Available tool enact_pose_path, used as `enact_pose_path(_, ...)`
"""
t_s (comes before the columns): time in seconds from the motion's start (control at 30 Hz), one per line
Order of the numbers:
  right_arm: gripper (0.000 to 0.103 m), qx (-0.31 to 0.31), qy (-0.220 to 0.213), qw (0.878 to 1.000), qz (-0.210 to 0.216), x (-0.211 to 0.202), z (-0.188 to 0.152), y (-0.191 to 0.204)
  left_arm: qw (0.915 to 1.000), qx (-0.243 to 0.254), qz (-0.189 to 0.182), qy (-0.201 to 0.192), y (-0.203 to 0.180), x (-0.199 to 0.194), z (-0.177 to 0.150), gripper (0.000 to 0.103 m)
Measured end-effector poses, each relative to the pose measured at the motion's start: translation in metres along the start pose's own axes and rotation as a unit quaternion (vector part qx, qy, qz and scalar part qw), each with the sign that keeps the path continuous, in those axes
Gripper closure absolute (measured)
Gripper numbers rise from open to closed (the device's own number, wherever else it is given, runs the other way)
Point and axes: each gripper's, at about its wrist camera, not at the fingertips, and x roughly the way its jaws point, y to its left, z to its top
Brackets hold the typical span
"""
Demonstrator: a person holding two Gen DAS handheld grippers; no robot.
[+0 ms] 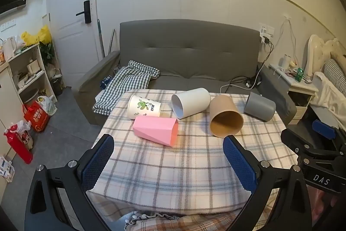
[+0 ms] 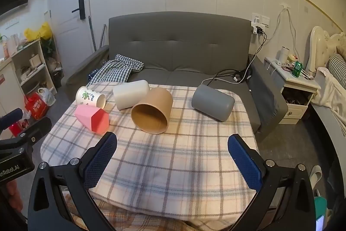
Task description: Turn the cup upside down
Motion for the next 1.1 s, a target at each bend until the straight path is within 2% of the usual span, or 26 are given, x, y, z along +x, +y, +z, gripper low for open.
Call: enact_pose_path(1.1,0.000,0.002,0.003,1.000,-0.002,-0.0003,-0.0006,-0.0019,1.0000,-0.003,-0.005,0.004,-0.0002,-0.0010,-0.0006,0.000)
